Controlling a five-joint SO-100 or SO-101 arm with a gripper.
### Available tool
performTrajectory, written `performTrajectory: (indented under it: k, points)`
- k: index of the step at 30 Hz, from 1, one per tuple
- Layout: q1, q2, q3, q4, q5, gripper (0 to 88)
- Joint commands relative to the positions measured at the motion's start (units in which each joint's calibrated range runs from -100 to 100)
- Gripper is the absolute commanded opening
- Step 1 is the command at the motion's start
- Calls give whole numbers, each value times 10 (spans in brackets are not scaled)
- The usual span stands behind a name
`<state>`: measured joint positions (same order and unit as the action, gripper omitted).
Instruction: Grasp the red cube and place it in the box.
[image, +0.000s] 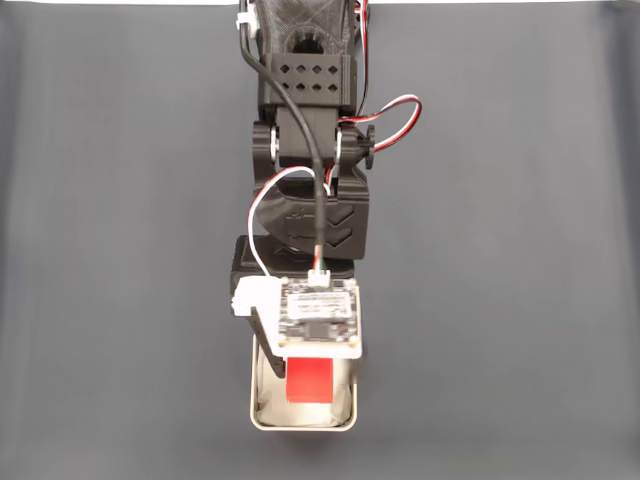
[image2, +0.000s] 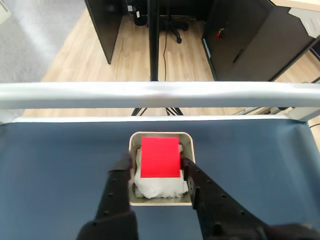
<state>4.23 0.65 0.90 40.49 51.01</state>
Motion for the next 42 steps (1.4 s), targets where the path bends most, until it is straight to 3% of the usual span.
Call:
performTrajectory:
  k: [1,13,40,42]
  points:
    - [1,-11,-18,-2,-10,487]
    - [6,-15,-14,-12,5,527]
    - [12,-29,12,-29,8,525]
    - [12,-30,13,-29,9,496]
